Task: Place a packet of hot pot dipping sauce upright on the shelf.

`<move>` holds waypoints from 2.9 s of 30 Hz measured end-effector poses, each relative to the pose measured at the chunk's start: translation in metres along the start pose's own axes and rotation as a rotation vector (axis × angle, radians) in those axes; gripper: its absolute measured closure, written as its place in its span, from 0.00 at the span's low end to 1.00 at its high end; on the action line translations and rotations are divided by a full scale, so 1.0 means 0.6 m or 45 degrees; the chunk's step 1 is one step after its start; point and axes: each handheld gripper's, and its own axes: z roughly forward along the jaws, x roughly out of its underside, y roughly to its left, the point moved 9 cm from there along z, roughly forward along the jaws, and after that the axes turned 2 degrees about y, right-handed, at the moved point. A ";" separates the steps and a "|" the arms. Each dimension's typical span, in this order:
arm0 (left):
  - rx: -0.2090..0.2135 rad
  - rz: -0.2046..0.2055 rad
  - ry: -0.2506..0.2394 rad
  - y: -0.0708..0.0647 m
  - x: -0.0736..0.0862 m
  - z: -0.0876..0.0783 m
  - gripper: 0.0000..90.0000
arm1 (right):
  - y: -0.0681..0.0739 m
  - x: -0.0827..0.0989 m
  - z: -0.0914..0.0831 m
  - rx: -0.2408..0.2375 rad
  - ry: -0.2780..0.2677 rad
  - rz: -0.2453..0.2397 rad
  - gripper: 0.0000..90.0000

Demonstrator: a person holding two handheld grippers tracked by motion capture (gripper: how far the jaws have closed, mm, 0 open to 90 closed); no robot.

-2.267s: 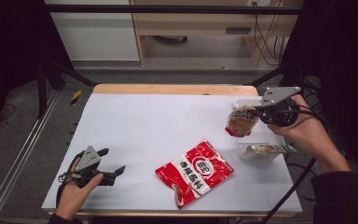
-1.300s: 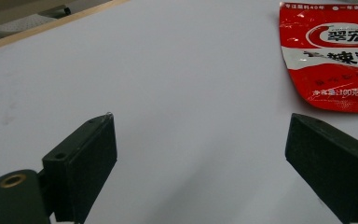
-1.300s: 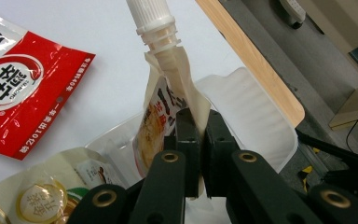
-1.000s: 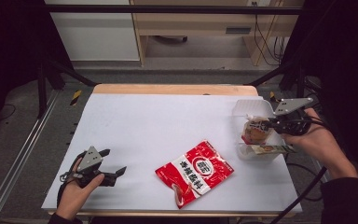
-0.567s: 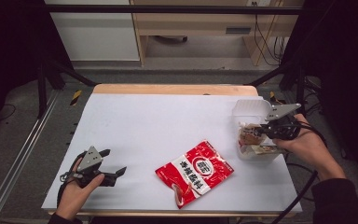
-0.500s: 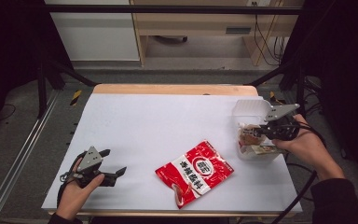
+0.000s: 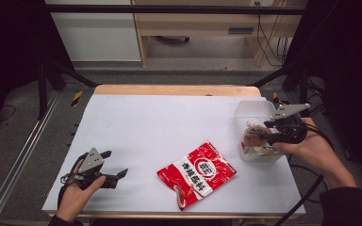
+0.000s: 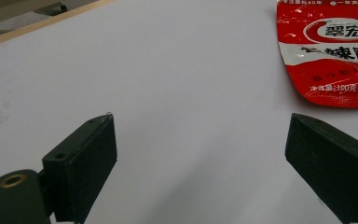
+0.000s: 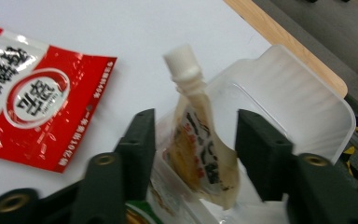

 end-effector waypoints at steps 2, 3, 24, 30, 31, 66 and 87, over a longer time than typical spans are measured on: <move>0.001 0.008 0.011 -0.001 0.002 0.001 0.10 | 0.013 -0.017 -0.015 0.021 -0.021 0.007 0.39; 0.003 0.015 0.017 -0.003 0.003 0.002 0.10 | 0.019 -0.025 -0.020 0.027 -0.030 0.011 0.35; 0.002 0.027 0.029 -0.005 0.005 0.004 0.10 | 0.183 -0.098 -0.036 -0.006 -0.155 -0.035 0.14; 0.003 0.024 0.029 -0.004 0.006 0.003 0.10 | 0.214 -0.073 -0.001 0.045 -0.139 0.049 0.17; 0.003 0.021 0.028 -0.003 0.006 0.003 0.10 | 0.214 -0.073 -0.001 0.045 -0.139 0.049 0.17; 0.010 0.036 0.046 -0.008 0.009 0.006 0.10 | 0.267 0.057 0.120 0.100 -0.093 0.285 0.18; 0.031 0.074 0.066 -0.018 0.009 0.011 0.10 | 0.262 0.100 0.159 0.009 -0.054 0.454 0.11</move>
